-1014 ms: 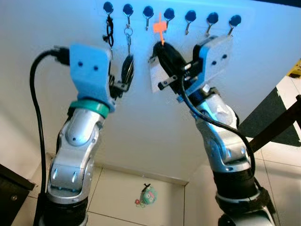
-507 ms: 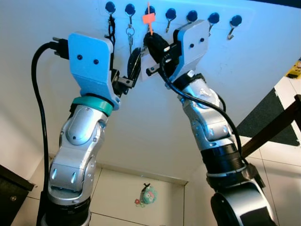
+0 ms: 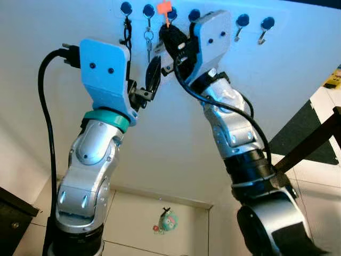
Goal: Hang keys on a hook
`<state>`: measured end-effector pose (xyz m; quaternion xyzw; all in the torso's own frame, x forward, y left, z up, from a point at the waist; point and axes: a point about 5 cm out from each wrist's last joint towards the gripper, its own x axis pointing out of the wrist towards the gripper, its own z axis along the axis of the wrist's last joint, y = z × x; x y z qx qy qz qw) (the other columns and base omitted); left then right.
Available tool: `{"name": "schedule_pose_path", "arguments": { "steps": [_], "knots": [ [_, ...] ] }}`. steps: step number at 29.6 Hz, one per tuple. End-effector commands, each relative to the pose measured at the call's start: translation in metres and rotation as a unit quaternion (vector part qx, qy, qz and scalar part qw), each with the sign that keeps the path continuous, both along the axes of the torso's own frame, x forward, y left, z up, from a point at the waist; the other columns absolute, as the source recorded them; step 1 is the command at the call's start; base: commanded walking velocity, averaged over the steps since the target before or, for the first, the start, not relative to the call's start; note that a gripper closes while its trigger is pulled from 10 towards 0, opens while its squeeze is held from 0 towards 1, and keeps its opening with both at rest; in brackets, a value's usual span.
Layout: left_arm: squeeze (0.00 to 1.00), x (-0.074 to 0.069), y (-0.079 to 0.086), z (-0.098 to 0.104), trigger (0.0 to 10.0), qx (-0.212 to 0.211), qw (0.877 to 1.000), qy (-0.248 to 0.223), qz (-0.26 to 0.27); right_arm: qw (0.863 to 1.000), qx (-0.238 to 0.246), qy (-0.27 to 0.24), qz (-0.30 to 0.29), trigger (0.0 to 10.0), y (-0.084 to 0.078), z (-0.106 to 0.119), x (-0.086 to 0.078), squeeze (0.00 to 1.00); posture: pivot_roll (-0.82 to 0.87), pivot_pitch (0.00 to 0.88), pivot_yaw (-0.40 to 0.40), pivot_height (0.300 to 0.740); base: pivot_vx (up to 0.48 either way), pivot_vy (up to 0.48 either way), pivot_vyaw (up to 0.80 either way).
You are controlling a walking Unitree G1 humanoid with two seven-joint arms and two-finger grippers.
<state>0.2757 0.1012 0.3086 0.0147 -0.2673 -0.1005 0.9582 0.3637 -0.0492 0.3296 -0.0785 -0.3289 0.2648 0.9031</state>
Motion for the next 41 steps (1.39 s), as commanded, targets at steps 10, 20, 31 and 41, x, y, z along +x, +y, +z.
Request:
{"name": "schedule_pose_path", "arguments": {
  "steps": [10,20,31,41],
  "knots": [
    [0.00,-0.003,-0.001,-0.001,10.0,-0.001,1.000,0.005,-0.002,0.999,-0.023,0.007,-0.026,10.0,0.004,-0.005,0.009,0.00,-0.09,0.086,0.022,0.740,0.000,0.000,0.00],
    [0.00,-0.003,-0.002,-0.002,10.0,-0.003,1.000,0.008,-0.003,0.999,-0.036,0.011,-0.013,10.0,0.008,-0.014,0.005,0.00,-0.10,0.091,0.026,0.740,0.000,0.000,0.00],
    [0.00,-0.003,-0.002,-0.002,10.0,-0.002,1.000,0.009,-0.005,0.997,-0.048,0.030,-0.046,10.0,0.005,-0.024,0.012,0.00,-0.09,0.091,0.029,0.740,0.000,0.000,0.00],
    [0.00,-0.003,-0.003,-0.002,10.0,-0.001,1.000,0.011,-0.006,0.996,-0.083,-0.001,0.014,10.0,0.014,-0.029,-0.002,0.00,-0.09,0.093,0.033,0.740,0.000,0.000,0.00]
  ]
}}
